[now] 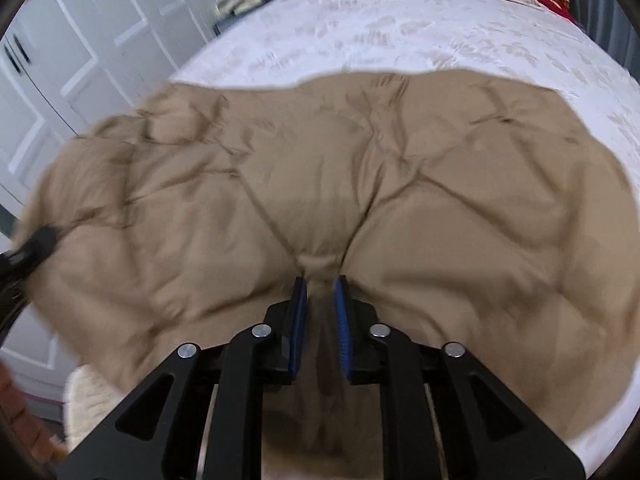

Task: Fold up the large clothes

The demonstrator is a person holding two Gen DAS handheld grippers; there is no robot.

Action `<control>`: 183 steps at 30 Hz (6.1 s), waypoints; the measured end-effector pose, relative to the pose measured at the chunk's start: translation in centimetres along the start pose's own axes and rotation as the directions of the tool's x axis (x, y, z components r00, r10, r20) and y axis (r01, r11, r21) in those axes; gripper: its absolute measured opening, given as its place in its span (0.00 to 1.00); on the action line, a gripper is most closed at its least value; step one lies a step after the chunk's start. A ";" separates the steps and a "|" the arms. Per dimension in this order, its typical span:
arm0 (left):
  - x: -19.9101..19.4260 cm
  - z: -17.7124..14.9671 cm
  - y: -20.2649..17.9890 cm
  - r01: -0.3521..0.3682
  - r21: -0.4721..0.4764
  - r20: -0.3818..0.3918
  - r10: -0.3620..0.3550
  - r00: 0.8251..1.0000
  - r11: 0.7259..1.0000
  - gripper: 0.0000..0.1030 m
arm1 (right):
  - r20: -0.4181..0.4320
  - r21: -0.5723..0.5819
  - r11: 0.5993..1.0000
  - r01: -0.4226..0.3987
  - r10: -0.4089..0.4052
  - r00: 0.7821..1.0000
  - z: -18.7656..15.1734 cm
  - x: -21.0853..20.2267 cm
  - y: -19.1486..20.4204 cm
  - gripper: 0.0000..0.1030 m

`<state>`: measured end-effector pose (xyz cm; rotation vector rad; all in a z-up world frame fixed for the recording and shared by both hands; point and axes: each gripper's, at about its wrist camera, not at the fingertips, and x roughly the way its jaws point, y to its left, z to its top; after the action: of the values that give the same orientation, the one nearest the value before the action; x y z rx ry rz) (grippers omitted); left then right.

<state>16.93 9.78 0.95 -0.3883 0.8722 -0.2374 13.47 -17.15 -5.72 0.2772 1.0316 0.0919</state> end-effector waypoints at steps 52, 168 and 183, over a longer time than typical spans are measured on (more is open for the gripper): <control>-3.0 -7.2 -23.8 0.182 0.334 -0.187 -0.124 0.974 0.925 0.68 | 0.227 0.284 0.959 0.018 -0.086 0.970 -3.2 -22.2 -16.4 0.53; 13.1 -9.9 -24.4 -0.056 0.337 -0.170 0.119 0.978 0.940 0.93 | 0.201 0.453 0.890 0.049 -0.155 0.967 -0.5 -9.0 -26.9 0.56; 12.5 -8.5 -16.6 0.105 -0.060 -0.377 -0.120 0.918 0.993 0.93 | 0.206 0.692 0.694 -0.199 0.075 0.976 -6.8 -10.1 -31.8 0.77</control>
<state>17.39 -11.67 -5.64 -0.4364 1.2403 -0.4125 0.67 -48.58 -9.16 1.0643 0.8403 -0.2053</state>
